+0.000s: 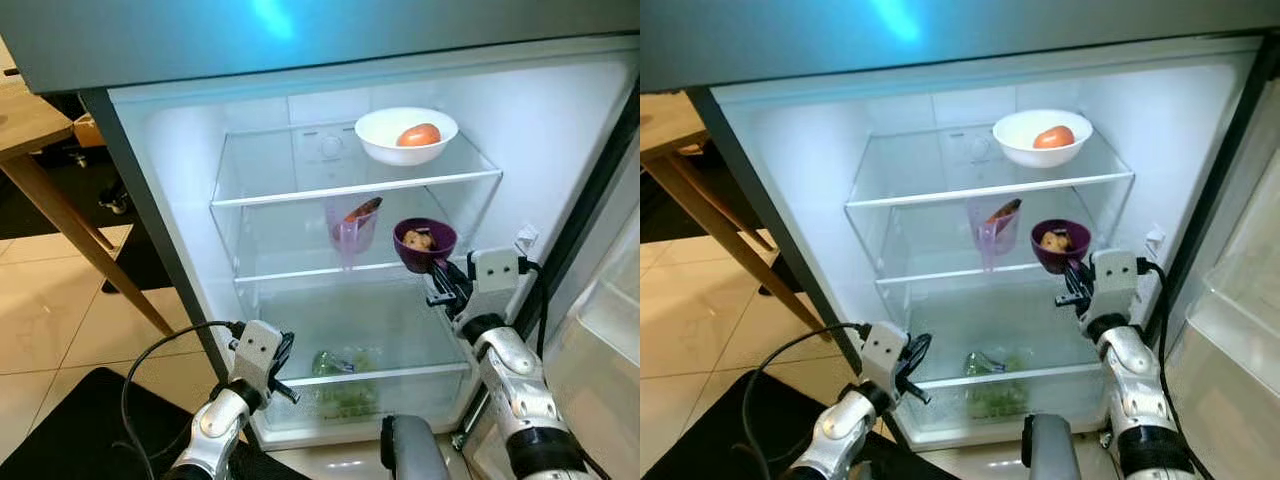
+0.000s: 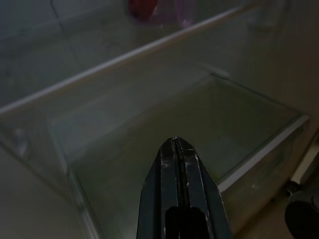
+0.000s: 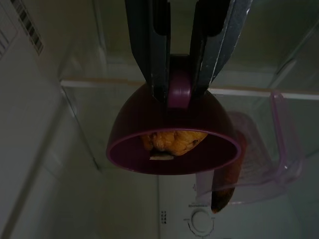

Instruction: Restocking fridge

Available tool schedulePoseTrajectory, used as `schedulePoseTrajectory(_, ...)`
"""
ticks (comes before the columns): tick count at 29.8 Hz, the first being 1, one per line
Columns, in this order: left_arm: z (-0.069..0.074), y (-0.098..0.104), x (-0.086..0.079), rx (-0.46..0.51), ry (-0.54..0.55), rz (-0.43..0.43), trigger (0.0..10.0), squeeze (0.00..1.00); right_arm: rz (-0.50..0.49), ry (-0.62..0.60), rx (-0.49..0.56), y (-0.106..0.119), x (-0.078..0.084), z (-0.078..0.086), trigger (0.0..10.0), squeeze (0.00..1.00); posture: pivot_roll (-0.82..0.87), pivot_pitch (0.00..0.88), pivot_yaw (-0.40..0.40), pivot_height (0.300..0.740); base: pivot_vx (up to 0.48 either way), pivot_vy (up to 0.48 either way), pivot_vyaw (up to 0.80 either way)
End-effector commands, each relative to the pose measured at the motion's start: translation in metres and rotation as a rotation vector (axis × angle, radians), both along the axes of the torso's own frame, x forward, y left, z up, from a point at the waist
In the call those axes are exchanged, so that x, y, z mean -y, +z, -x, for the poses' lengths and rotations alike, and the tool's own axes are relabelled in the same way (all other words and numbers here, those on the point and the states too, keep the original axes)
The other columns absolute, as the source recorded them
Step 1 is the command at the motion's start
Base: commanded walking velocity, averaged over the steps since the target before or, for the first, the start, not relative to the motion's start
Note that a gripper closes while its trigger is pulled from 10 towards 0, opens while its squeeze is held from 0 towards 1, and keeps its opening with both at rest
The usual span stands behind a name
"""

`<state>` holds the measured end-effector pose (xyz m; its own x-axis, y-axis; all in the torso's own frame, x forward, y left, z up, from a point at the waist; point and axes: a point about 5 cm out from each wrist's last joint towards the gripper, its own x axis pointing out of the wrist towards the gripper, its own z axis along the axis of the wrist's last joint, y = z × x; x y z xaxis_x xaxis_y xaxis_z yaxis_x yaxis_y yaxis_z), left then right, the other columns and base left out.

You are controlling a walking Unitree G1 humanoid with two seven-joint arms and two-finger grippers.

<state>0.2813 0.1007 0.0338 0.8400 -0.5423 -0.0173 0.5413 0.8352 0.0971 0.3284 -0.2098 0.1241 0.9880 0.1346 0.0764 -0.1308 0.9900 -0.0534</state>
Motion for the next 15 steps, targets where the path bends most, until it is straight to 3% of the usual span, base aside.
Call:
schedulePoseTrajectory(1,0.000,0.004,-0.002,0.025,0.010,0.025,10.0,0.00,-0.005,0.008,0.023,0.005,-0.005,-0.005,10.0,0.00,-0.12,0.062,0.089,0.380,0.000,0.000,0.00)
schedulePoseTrajectory(5,-0.002,0.012,-0.003,0.065,0.015,0.054,10.0,0.00,0.000,0.006,0.018,0.005,-0.005,-0.008,10.0,0.00,-0.11,0.076,0.090,0.370,0.000,0.000,0.00)
schedulePoseTrajectory(10,-0.004,0.041,0.000,0.160,-0.019,0.225,10.0,0.00,0.007,-0.008,0.013,0.009,-0.005,-0.019,10.0,0.00,-0.09,0.091,0.085,0.340,0.000,0.000,0.00)
schedulePoseTrajectory(15,-0.001,0.043,0.000,0.162,-0.029,0.234,10.0,0.00,0.007,-0.018,0.025,0.014,-0.005,-0.024,10.0,0.00,-0.08,0.099,0.083,0.315,0.000,0.000,0.00)
